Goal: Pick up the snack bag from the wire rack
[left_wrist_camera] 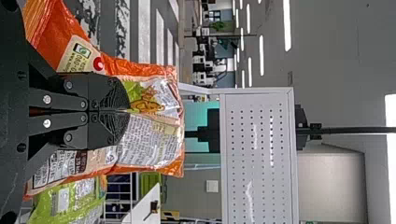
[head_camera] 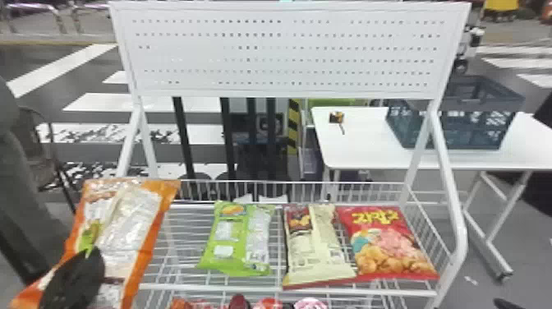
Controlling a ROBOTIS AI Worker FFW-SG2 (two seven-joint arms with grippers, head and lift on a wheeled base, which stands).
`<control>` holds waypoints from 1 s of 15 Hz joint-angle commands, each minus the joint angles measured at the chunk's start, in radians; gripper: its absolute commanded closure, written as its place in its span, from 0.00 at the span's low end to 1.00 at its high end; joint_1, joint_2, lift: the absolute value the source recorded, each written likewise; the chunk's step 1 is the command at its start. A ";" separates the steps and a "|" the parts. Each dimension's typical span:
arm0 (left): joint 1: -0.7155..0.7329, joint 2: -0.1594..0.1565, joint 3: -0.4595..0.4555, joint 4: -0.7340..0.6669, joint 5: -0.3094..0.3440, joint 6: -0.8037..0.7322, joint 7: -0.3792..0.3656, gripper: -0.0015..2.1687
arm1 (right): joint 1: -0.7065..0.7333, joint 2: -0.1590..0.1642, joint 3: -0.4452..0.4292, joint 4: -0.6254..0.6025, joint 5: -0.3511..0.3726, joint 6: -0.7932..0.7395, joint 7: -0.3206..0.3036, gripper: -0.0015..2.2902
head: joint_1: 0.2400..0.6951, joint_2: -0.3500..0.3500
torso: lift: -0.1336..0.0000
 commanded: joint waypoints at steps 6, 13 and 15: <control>0.000 0.003 0.000 -0.002 0.000 -0.001 0.002 0.77 | 0.004 0.001 -0.002 -0.002 0.000 0.000 0.002 0.04 | 0.57 0.50 | 1.00; 0.000 0.005 -0.005 0.000 0.000 -0.001 0.000 0.77 | -0.154 0.001 0.055 0.106 0.008 0.110 -0.026 0.04 | 0.57 0.50 | 1.00; -0.002 0.005 -0.009 0.000 -0.004 0.002 0.000 0.77 | -0.303 0.001 0.087 0.208 0.046 0.227 -0.055 0.04 | 0.57 0.50 | 1.00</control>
